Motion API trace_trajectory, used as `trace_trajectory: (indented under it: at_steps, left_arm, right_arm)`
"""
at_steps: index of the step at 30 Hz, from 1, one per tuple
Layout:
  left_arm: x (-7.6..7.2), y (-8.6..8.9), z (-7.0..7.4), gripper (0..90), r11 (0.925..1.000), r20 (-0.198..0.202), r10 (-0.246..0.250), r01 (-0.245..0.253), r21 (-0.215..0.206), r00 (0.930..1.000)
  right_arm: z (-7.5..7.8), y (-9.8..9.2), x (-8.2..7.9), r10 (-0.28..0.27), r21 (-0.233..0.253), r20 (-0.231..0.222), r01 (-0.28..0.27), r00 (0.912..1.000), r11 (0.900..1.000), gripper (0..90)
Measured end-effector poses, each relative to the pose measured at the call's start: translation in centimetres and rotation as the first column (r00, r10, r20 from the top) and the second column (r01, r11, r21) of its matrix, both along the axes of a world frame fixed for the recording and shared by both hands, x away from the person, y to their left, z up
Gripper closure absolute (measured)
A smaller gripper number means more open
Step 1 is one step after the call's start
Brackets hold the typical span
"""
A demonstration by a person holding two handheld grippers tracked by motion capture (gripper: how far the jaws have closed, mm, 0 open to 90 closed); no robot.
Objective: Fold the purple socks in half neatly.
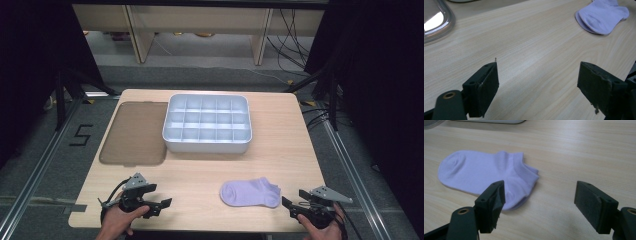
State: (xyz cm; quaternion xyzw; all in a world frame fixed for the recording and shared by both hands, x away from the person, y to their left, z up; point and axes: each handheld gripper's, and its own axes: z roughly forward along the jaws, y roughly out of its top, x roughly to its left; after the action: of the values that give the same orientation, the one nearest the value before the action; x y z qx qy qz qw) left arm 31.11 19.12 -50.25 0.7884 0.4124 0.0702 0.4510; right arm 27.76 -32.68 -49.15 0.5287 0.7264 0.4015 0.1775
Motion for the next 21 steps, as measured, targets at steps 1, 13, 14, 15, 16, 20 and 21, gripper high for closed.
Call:
trace_trajectory:
  at_steps: [1, 13, 14, 15, 16, 20, 21]
  left_arm:
    - [0.0, 0.0, 0.0, 16.5, 1.0, 0.001, 0.0, 0.0, -0.001, 1.0]
    - [0.3, -1.4, 0.1, 16.8, 0.9983, -0.005, -0.035, 0.035, -0.047, 0.9994]
    - [0.3, -1.6, 0.1, 17.0, 0.9977, -0.001, -0.041, 0.041, -0.055, 0.9992]
    - [0.3, -1.9, 0.1, 17.6, 0.9974, 0.003, -0.041, 0.041, -0.059, 0.9992]
    - [0.3, -2.1, 0.2, 17.8, 0.9976, 0.004, -0.043, 0.043, -0.054, 0.9991]
    - [0.6, -3.4, 0.2, 18.2, 0.9952, 0.0, -0.084, 0.083, -0.051, 0.9965]
    - [0.7, -3.6, 0.2, 18.4, 0.9947, -0.001, -0.089, 0.089, -0.052, 0.996]
  right_arm:
    - [0.0, 0.3, -0.1, -0.021, 0.031, -0.022, 0.021, 0.9995, 0.999, 25.9]
    - [-0.1, 0.0, 0.0, -0.005, 0.003, 0.008, 0.005, 1.0, 1.0, 25.9]
    - [0.0, 0.0, 0.0, -0.003, -0.002, 0.005, 0.003, 1.0, 1.0, 25.9]
    - [0.0, 0.1, 0.0, -0.005, 0.01, -0.007, 0.005, 1.0, 1.0, 25.9]
    - [0.0, 0.1, 0.0, -0.005, 0.01, -0.005, 0.005, 1.0, 1.0, 25.9]
    - [0.0, -0.1, 0.0, 0.006, -0.005, 0.01, -0.006, 0.9999, 1.0, 25.9]
    - [0.0, 0.0, -0.1, -0.009, 0.012, -0.006, 0.009, 0.9999, 1.0, 25.9]
